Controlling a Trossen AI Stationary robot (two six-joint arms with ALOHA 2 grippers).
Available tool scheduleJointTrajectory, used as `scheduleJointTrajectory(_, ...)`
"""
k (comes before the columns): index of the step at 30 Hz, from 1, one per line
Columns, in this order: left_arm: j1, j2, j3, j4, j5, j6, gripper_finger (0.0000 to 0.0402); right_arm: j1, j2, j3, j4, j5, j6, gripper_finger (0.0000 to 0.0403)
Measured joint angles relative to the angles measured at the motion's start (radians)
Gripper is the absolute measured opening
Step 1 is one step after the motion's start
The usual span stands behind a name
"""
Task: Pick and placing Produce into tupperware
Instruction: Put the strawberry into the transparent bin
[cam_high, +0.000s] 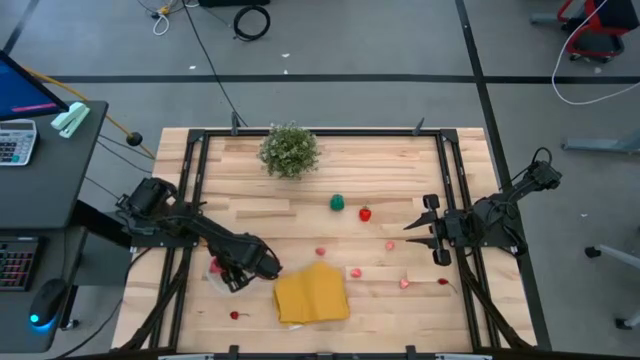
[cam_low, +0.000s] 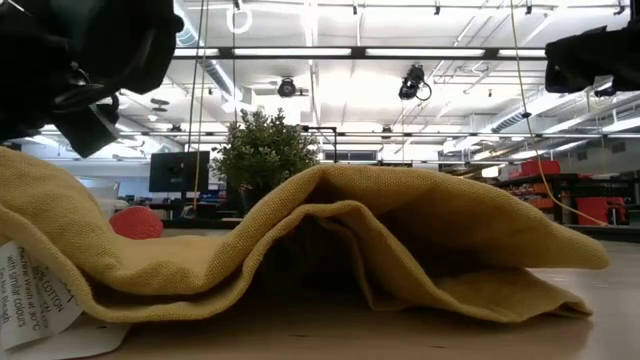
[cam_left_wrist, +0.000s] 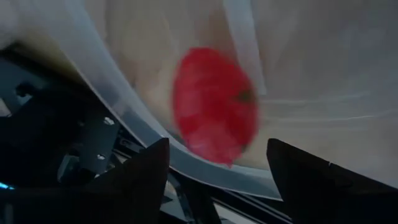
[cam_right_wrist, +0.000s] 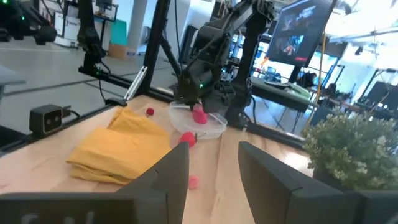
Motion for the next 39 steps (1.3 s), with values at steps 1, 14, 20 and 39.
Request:
scheduleJointTrajectory(1,-0.001,0.000,0.000,0.006,0.000,0.000,0.0282,0.000,0.000,0.000,0.000,0.000,-0.008,0.0146)
scheduleJointTrajectory(14,-0.014,-0.002,0.010,0.056,0.004,0.017,0.0280,0.000,0.000,0.000,0.000,0.000,0.013,0.0146)
scheduleJointTrajectory(20,-0.014,-0.002,0.010,0.046,-0.020,0.006,0.0279,0.000,0.000,0.000,0.000,0.000,-0.001,0.0146)
scheduleJointTrajectory(39,0.023,-0.056,0.592,0.113,-0.451,0.080,0.0285,0.000,0.005,0.000,-0.004,-0.001,0.039,0.0146)
